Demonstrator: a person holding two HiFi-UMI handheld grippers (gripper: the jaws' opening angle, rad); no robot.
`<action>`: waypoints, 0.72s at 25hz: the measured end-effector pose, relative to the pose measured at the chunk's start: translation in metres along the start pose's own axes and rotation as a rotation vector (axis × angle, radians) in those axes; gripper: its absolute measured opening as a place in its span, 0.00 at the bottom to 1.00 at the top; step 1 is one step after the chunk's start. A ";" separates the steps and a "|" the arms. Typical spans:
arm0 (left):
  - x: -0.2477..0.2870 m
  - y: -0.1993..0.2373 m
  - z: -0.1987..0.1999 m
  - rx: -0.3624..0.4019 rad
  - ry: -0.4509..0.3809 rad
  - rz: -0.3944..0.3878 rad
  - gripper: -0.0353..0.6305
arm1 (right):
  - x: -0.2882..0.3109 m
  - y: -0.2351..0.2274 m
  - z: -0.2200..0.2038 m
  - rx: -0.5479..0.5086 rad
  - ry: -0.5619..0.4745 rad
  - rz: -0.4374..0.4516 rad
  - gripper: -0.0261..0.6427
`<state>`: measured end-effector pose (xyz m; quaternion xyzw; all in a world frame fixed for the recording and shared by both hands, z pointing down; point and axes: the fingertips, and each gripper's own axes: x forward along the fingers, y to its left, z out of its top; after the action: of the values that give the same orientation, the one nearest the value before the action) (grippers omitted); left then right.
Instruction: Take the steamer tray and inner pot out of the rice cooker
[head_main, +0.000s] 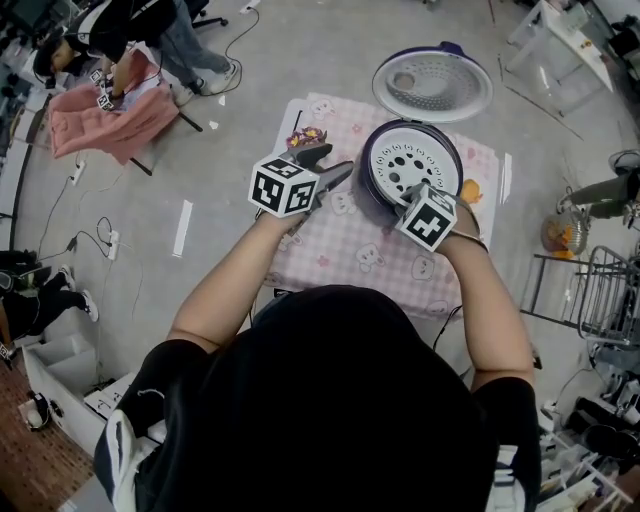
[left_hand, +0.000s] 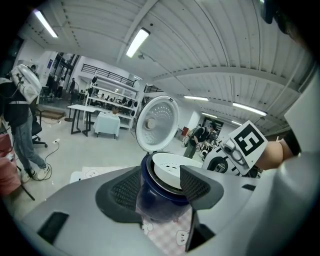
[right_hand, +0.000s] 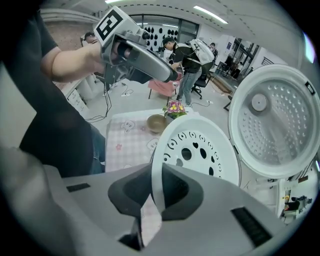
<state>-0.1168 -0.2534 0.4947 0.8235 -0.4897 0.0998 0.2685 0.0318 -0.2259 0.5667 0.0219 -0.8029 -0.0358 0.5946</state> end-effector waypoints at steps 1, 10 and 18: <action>-0.001 -0.001 0.000 -0.003 -0.001 -0.005 0.44 | -0.002 0.000 0.001 -0.001 -0.001 -0.008 0.10; -0.003 -0.017 -0.002 0.003 0.004 -0.045 0.44 | -0.021 0.001 -0.007 0.026 -0.002 -0.071 0.10; 0.009 -0.036 -0.005 0.023 0.026 -0.091 0.44 | -0.037 0.000 -0.037 0.089 0.023 -0.108 0.10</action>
<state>-0.0807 -0.2436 0.4901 0.8465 -0.4472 0.1036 0.2697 0.0779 -0.2238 0.5423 0.0920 -0.7945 -0.0321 0.5994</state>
